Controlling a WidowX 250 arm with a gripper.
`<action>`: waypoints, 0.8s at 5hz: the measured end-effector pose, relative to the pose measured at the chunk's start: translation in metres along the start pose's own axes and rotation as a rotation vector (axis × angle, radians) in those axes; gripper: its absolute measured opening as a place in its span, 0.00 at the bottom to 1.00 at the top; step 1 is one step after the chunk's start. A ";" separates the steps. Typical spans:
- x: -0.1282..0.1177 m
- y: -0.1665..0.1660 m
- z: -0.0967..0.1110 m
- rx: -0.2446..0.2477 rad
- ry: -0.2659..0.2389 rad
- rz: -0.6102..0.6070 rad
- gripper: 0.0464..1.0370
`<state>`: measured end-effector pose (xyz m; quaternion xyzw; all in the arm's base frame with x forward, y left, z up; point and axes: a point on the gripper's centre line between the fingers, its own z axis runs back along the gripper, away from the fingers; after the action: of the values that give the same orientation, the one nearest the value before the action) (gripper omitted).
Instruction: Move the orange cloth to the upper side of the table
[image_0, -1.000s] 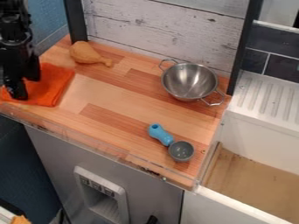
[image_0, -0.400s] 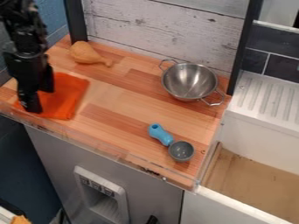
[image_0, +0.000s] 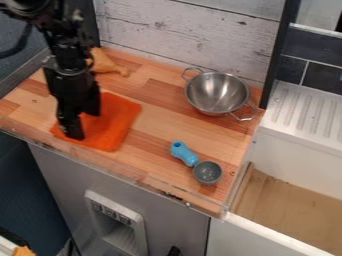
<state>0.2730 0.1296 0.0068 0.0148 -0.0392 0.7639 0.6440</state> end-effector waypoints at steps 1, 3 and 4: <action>-0.027 -0.005 0.003 -0.003 0.016 -0.075 0.96; -0.048 -0.043 0.005 -0.033 0.023 -0.113 0.96; -0.049 -0.063 0.006 -0.043 0.034 -0.099 0.96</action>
<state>0.3430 0.0915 0.0113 -0.0101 -0.0439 0.7302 0.6818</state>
